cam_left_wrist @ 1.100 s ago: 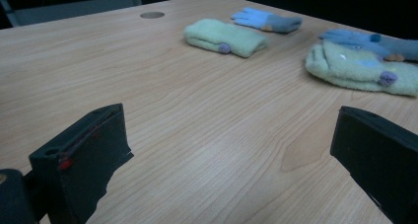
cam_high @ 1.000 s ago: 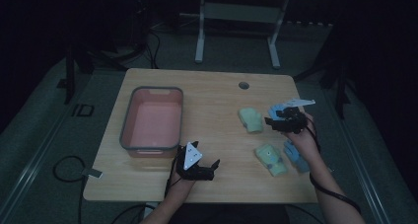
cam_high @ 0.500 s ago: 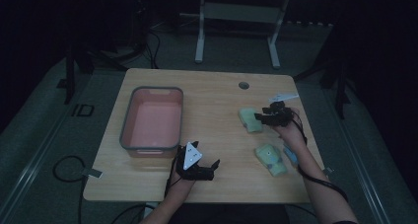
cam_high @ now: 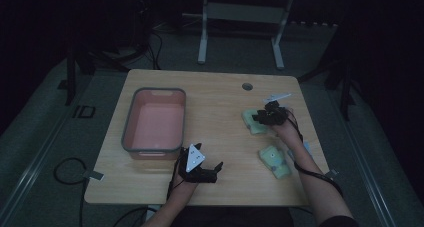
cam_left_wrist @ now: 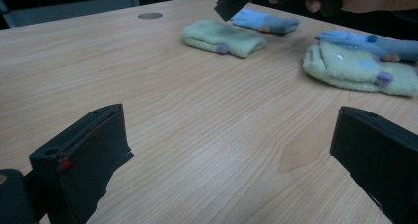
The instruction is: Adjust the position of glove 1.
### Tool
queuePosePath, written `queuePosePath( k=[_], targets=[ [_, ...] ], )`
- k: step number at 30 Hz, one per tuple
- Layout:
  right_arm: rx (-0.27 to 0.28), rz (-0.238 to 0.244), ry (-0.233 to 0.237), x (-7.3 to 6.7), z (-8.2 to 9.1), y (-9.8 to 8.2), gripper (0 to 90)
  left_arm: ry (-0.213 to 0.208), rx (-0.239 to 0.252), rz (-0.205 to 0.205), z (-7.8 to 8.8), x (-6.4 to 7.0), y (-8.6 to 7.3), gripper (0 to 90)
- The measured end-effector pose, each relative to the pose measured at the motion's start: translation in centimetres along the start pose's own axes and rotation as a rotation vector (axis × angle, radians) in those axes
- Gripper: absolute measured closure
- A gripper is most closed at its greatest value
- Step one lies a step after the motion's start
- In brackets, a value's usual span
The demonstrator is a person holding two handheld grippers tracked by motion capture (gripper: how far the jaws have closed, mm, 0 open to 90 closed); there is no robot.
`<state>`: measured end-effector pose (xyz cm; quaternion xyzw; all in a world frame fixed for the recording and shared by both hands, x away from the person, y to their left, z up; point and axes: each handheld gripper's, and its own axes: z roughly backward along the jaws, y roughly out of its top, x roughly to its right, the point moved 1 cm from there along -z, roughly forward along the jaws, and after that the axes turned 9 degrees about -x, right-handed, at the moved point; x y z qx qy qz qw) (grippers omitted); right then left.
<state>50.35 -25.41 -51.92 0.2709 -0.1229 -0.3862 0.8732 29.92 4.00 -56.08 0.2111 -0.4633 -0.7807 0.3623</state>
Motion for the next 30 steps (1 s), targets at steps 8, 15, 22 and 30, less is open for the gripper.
queuePosePath(
  k=[8,15,22,30],
  targets=[
    [-0.072,0.011,-0.016,0.6,-2.7,-0.2,62.7,-0.007,0.002,0.001,0.0,0.0,0.0,1.0],
    [-0.055,0.017,-0.01,0.4,-2.9,-0.5,76.3,-0.003,0.002,-0.002,0.0,0.0,0.0,1.0],
    [-0.042,-0.102,0.001,-0.8,-2.2,-0.3,86.4,-0.004,0.002,0.002,0.0,0.0,0.0,1.0],
    [0.029,-0.165,0.004,-5.1,0.6,0.5,86.5,0.006,0.004,0.0,0.0,0.1,0.0,1.0]
  ],
)
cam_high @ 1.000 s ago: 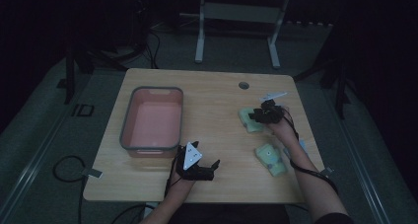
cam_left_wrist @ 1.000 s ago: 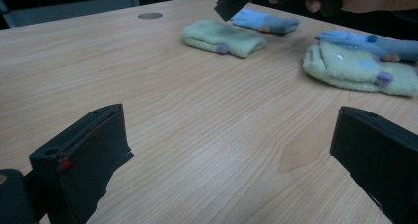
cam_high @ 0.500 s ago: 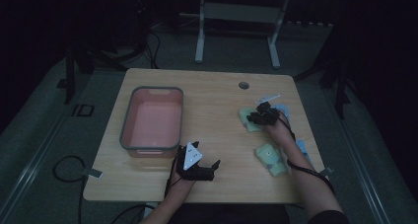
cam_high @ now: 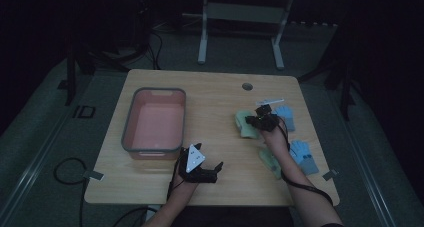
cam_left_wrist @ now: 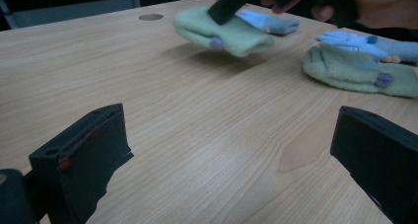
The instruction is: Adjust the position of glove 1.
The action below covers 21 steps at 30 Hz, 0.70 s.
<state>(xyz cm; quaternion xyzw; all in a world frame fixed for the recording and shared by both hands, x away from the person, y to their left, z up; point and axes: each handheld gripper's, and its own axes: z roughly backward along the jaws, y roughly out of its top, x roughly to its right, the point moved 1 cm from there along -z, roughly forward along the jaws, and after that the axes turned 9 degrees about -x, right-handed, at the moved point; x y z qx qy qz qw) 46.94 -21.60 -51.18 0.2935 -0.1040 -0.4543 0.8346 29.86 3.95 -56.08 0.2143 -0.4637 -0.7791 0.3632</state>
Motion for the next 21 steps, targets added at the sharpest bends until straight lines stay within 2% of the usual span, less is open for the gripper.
queuePosePath(
  k=[2,6,10,12,13,15,17,21],
  targets=[
    [0.016,-0.017,-0.018,-1.2,0.6,-0.1,86.5,0.0,0.0,-0.002,0.0,0.0,0.0,1.0],
    [0.025,-0.019,-0.026,-3.6,1.6,0.0,86.6,0.004,0.0,-0.002,0.0,0.0,0.0,1.0],
    [0.041,-0.047,-0.025,-5.3,2.7,-0.1,86.5,0.007,0.004,-0.002,0.0,0.1,0.0,1.0],
    [0.052,-0.043,-0.052,-6.3,3.3,-0.1,86.5,0.009,0.004,-0.002,0.0,0.1,0.0,1.0],
    [0.055,-0.045,-0.05,-6.8,3.5,-0.2,86.5,0.009,0.004,-0.002,0.0,0.1,0.0,1.0],
    [0.058,-0.052,-0.05,-7.4,3.8,-0.4,86.5,0.01,0.004,-0.004,0.1,0.1,0.0,1.0],
    [0.057,-0.069,-0.027,-8.2,3.9,-0.8,86.6,0.01,0.005,-0.005,0.1,0.1,0.0,1.0],
    [0.048,-0.069,-0.052,-9.5,3.3,-1.6,86.5,0.01,0.005,-0.007,0.1,0.1,0.0,1.0]
  ],
)
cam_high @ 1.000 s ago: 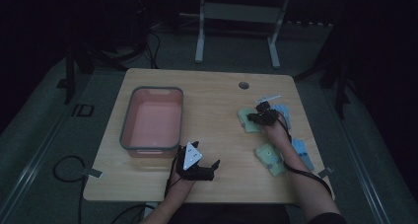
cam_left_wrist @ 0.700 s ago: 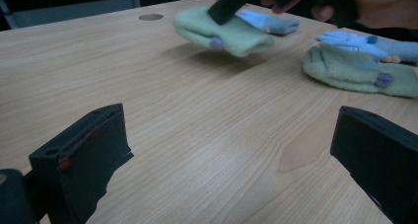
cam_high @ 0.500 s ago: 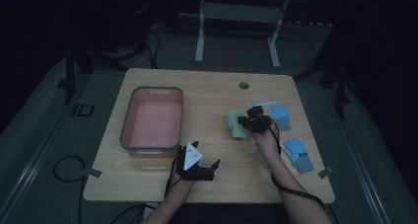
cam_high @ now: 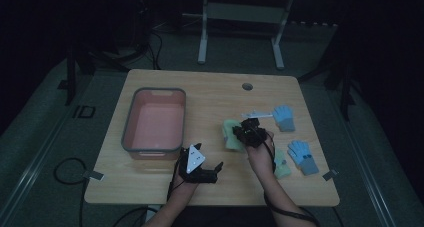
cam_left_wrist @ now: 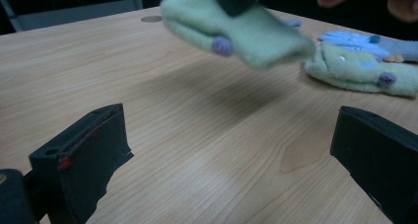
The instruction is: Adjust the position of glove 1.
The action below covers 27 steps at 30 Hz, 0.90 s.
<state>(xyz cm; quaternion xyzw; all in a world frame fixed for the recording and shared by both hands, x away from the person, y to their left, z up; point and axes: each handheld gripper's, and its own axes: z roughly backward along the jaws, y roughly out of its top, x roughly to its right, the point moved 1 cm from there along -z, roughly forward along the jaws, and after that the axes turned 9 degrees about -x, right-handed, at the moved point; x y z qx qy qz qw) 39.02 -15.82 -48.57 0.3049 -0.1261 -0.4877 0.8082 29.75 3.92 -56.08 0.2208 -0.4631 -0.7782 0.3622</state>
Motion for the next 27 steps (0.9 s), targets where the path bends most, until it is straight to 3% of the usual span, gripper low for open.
queuePosePath(
  k=[12,16,21,24,27],
  targets=[
    [-0.072,-0.027,-0.048,-0.6,-4.6,-1.6,85.7,-0.011,0.002,0.003,0.0,0.0,0.0,1.0],
    [-0.111,-0.027,-0.053,-0.5,-6.1,-2.1,80.9,-0.013,0.002,0.003,0.0,0.0,0.0,1.0],
    [-0.101,-0.007,-0.057,-0.6,-6.1,-2.1,71.7,-0.019,0.001,0.004,0.0,-0.1,0.0,1.0],
    [-0.092,0.009,-0.029,-0.1,-5.5,-1.9,64.7,-0.021,0.0,0.007,0.0,-0.1,0.0,1.0],
    [-0.077,0.051,-0.036,0.4,-4.7,-1.8,62.5,-0.021,0.0,0.003,0.0,-0.1,0.0,1.0]
  ],
)
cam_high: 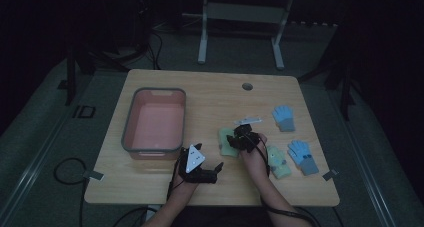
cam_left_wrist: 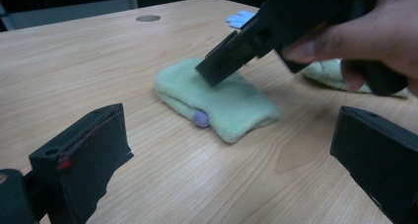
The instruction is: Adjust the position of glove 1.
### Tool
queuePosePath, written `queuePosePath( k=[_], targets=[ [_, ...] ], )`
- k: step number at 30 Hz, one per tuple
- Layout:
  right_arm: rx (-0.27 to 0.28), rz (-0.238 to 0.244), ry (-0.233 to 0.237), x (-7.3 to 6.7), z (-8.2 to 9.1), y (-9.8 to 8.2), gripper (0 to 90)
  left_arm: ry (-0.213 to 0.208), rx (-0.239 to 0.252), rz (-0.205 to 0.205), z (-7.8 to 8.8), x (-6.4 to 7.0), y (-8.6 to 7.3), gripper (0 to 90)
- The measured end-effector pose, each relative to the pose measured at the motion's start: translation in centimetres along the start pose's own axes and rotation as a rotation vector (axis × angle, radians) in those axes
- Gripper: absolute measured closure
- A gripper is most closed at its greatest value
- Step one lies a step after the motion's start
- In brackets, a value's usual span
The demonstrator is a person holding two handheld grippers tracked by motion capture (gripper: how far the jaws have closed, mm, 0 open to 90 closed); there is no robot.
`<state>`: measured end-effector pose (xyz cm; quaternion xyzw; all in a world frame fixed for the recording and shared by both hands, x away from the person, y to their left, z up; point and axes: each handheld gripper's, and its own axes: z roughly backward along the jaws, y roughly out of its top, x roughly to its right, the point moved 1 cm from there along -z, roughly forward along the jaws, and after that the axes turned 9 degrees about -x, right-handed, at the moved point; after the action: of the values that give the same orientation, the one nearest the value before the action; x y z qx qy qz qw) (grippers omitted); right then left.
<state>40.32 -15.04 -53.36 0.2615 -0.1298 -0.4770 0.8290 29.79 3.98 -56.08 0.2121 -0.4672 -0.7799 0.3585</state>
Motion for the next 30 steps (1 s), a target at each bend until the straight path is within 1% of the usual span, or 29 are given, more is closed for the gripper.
queuePosePath(
  k=[1,2,3,4,6,7,8,9,10,11,12,13,15,18,19,24,27,30],
  targets=[
    [0.0,0.003,0.002,0.2,0.2,0.0,62.4,-0.001,-0.002,0.0,0.0,0.0,0.0,1.0],
    [0.005,0.02,0.005,0.4,0.5,0.0,62.3,0.0,0.0,0.002,0.0,0.0,0.0,1.0],
    [0.007,0.032,-0.005,0.7,0.8,-0.1,62.3,-0.001,0.0,0.003,0.0,0.0,0.0,1.0],
    [0.007,0.032,-0.005,0.7,0.8,-0.1,62.3,-0.001,0.0,0.003,0.0,0.0,0.0,1.0],
    [0.017,0.046,0.016,1.6,1.6,-0.2,62.7,0.0,0.0,0.003,0.0,0.0,0.0,1.0],
    [0.021,0.055,0.015,1.9,1.9,-0.3,63.4,-0.001,-0.002,0.002,0.0,0.0,0.0,1.0],
    [0.025,0.062,0.029,2.2,2.3,-0.3,63.5,0.0,-0.002,0.001,0.0,0.0,0.0,1.0],
    [0.025,0.062,0.029,2.2,2.3,-0.3,63.5,0.0,-0.002,0.001,0.0,0.0,0.0,1.0],
    [0.025,0.057,0.04,2.5,2.6,-0.4,63.5,0.0,-0.002,0.001,0.0,0.0,0.0,1.0],
    [0.032,0.076,0.046,3.2,3.4,-0.6,63.5,-0.001,-0.002,0.002,0.0,-0.1,0.0,1.0],
    [0.033,0.076,0.057,3.7,3.9,-0.8,63.5,-0.001,-0.002,0.003,0.0,-0.1,0.0,1.0],
    [0.034,0.076,0.062,4.0,4.3,-0.9,63.5,-0.002,-0.001,0.005,0.0,0.0,0.0,1.0],
    [0.044,0.083,0.059,4.6,5.1,-1.2,63.5,-0.003,-0.003,0.003,0.0,0.0,0.0,1.0],
    [0.058,0.094,0.05,5.7,6.2,-1.9,63.5,-0.003,-0.003,0.002,0.0,0.0,0.0,1.0],
    [0.058,0.106,0.033,6.2,6.6,-2.2,63.5,-0.004,-0.003,0.002,0.0,0.0,0.0,1.0],
    [0.037,0.13,0.012,8.1,8.1,-3.7,63.4,-0.005,-0.002,0.011,0.0,-0.1,0.0,1.0],
    [0.034,0.13,0.035,9.2,8.9,-4.6,63.4,-0.002,-0.003,0.006,0.0,-0.1,0.0,1.0],
    [0.032,0.145,0.057,9.7,9.5,-5.4,63.3,-0.002,-0.002,0.008,0.0,-0.1,0.0,1.0]
  ],
)
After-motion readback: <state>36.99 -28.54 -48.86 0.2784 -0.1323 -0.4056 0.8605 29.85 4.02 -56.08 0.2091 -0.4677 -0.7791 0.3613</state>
